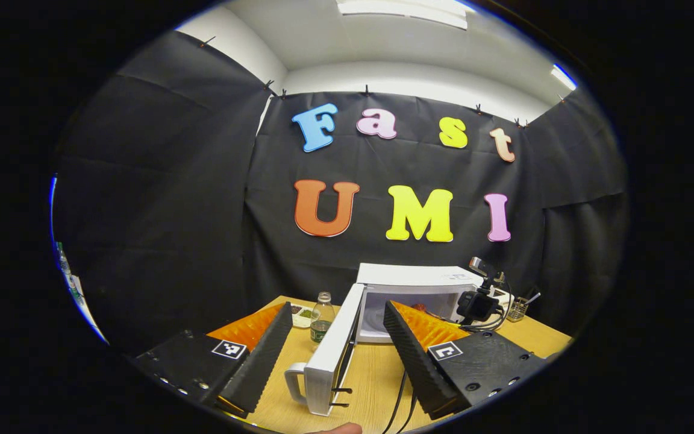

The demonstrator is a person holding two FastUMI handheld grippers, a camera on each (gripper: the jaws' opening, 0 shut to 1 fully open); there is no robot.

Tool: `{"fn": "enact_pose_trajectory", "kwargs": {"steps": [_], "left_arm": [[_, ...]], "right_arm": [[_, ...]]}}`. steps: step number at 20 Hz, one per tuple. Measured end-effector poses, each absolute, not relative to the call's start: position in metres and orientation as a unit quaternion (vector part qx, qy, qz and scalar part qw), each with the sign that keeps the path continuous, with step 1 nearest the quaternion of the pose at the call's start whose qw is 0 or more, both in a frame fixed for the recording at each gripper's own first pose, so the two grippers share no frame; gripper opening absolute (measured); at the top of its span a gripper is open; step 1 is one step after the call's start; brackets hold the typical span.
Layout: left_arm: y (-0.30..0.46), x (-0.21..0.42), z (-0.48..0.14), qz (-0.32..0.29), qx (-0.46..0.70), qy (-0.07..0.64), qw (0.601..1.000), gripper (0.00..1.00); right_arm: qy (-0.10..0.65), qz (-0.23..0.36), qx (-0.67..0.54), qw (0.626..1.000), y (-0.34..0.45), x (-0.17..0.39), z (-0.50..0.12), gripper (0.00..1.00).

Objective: Open the microwave oven with the left hand, put the food in, and close the microwave oven.

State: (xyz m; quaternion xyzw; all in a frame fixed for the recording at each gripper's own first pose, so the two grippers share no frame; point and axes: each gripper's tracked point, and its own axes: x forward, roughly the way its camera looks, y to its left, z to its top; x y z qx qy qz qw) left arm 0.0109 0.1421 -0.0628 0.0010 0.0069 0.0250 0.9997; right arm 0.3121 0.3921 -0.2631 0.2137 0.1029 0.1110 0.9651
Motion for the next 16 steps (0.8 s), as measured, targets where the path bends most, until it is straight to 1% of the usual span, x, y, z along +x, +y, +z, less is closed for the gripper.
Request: {"fn": "enact_pose_trajectory", "kwargs": {"steps": [2, 4, 5, 6, 8, 9, 13, 15, 16], "left_arm": [[0.143, 0.011, -0.061, 0.029, 0.007, 0.009, 1.0, 0.81], [0.137, 0.01, -0.059, 0.025, 0.007, 0.012, 1.0, 0.82], [0.133, 0.009, -0.057, 0.02, 0.004, 0.015, 1.0, 0.94], [0.13, 0.007, -0.056, 0.015, 0.002, 0.017, 1.0, 0.94], [0.125, 0.004, -0.056, 0.009, 0.004, 0.024, 1.0, 0.94], [0.123, 0.002, -0.055, 0.007, 0.008, 0.025, 1.0, 0.94], [0.127, -0.001, -0.054, 0.02, 0.032, 0.022, 0.999, 0.94], [0.125, 0.0, -0.055, 0.023, 0.038, 0.02, 0.999, 0.94], [0.122, -0.001, -0.058, 0.02, 0.037, 0.023, 0.999, 0.94]], "right_arm": [[0.113, 0.091, 0.268, 0.953, 0.401, 0.331, -0.271, 0.11], [0.122, 0.046, 0.325, 0.937, 0.397, 0.352, -0.285, 0.11], [0.13, 0.013, 0.351, 0.927, 0.393, 0.361, -0.296, 0.11], [0.145, -0.013, 0.369, 0.918, 0.391, 0.366, -0.31, 0.11], [0.162, -0.011, 0.406, 0.899, 0.399, 0.372, -0.32, 0.12], [0.17, -0.009, 0.41, 0.896, 0.401, 0.374, -0.325, 0.14], [0.187, 0.0, 0.407, 0.894, 0.403, 0.379, -0.336, 0.17], [0.202, -0.006, 0.375, 0.905, 0.401, 0.378, -0.342, 0.19], [0.199, -0.013, 0.367, 0.909, 0.396, 0.376, -0.343, 0.08]]}}
